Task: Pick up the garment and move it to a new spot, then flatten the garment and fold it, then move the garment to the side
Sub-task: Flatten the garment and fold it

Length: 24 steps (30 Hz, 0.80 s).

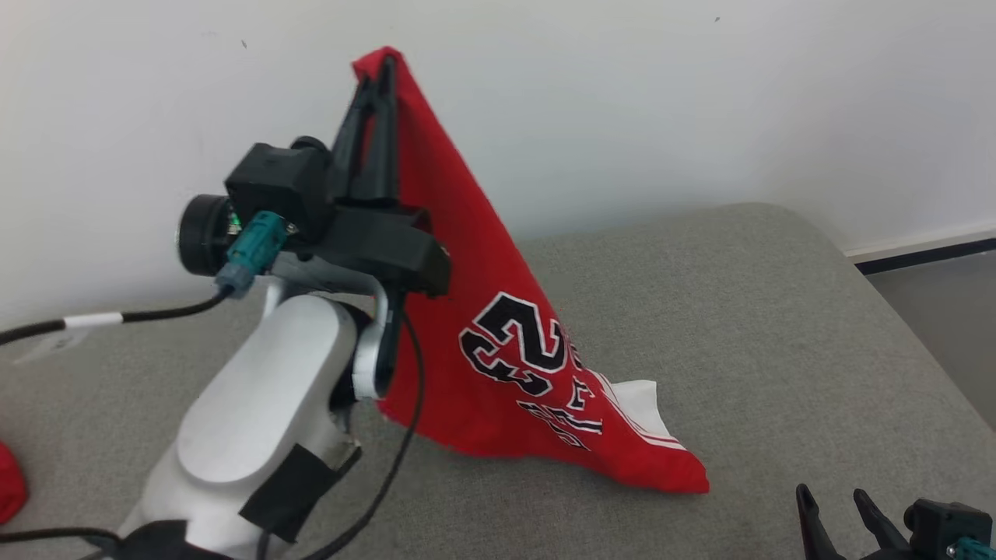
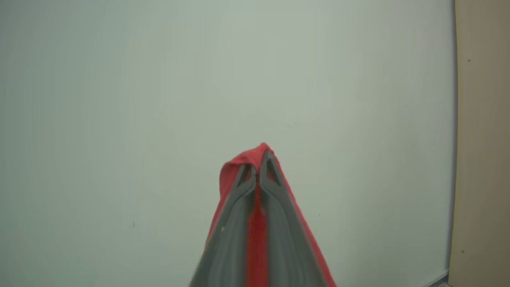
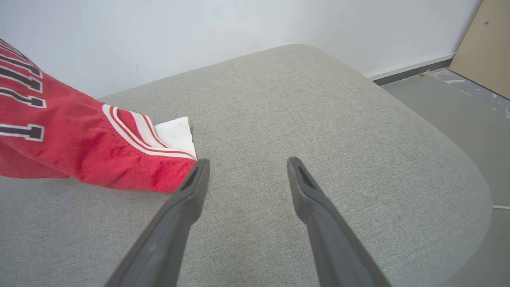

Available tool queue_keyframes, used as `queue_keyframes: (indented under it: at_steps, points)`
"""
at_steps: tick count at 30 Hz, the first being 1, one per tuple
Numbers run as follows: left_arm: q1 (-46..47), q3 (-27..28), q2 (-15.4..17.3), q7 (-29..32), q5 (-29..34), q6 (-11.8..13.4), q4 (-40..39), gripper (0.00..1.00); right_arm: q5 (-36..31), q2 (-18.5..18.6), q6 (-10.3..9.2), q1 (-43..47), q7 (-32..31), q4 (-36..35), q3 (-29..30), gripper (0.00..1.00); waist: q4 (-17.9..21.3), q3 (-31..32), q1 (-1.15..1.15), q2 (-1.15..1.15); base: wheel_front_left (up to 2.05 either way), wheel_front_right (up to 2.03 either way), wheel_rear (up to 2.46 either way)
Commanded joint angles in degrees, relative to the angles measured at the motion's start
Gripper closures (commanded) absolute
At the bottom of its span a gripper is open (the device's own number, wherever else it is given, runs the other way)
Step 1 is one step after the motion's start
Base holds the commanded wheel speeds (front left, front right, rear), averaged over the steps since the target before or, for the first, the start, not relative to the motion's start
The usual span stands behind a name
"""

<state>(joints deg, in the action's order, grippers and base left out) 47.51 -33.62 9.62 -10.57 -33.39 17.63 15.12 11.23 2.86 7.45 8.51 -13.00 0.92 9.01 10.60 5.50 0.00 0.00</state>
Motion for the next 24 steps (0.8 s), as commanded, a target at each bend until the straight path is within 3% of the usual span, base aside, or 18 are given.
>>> queue_keyframes:
  at_steps: [1,4,7,9,11,15,19,21,24]
  points:
    - [0.55,0.84,1.79,1.17,0.82,1.09,0.54,1.00,-0.07,0.03,0.07,0.01,0.21,-0.08,-0.22,0.00,0.64,-0.57,0.00,0.00,0.00,0.00,0.00]
    - [0.69,2.57,6.31,3.77,1.00,2.85,8.94,1.00,-0.26,0.05,0.07,-1.48,0.25,-0.03,-1.29,0.00,2.43,-2.11,0.00,0.00,0.00,0.00,0.00]
    - [-1.25,4.99,7.98,2.08,-1.03,2.02,19.02,1.00,-0.51,0.05,0.06,-2.15,0.24,0.39,-2.27,0.00,4.39,-2.91,0.00,0.00,0.00,0.00,0.00]
    - [0.03,7.19,5.81,-3.09,-2.84,-0.51,21.98,1.00,-1.15,-0.03,0.07,-1.18,0.19,0.31,-0.06,0.00,2.71,-3.96,0.00,0.00,0.00,0.00,0.00]
    - [1.40,7.55,5.07,-3.97,-2.06,-1.02,22.09,1.00,-1.13,0.01,0.06,-1.26,0.27,0.29,0.37,0.00,1.69,-3.80,0.00,0.00,0.00,0.00,0.00]
    - [6.72,9.85,-0.72,-4.59,3.16,-6.46,13.59,1.00,-0.16,0.04,0.07,-2.05,0.91,1.29,-1.05,0.00,-0.92,-2.79,0.00,0.00,0.00,0.00,0.00]
    - [9.68,10.64,-4.09,-4.60,5.92,-10.13,10.76,1.00,-0.09,0.04,0.07,-2.22,1.20,2.28,-1.94,0.00,-0.76,-1.92,0.00,0.00,0.00,0.00,0.00]
    - [8.46,12.04,-6.37,-4.60,4.23,-14.97,6.72,1.00,0.47,0.02,0.06,-2.35,2.06,3.26,-1.66,0.00,-1.18,-2.19,0.00,0.00,0.00,0.00,0.00]
    - [5.08,12.74,-6.59,-4.60,2.07,-15.62,5.44,1.00,0.71,0.04,0.06,-2.18,2.41,3.68,-1.36,0.00,-2.01,-2.43,0.00,0.00,0.00,0.00,0.00]
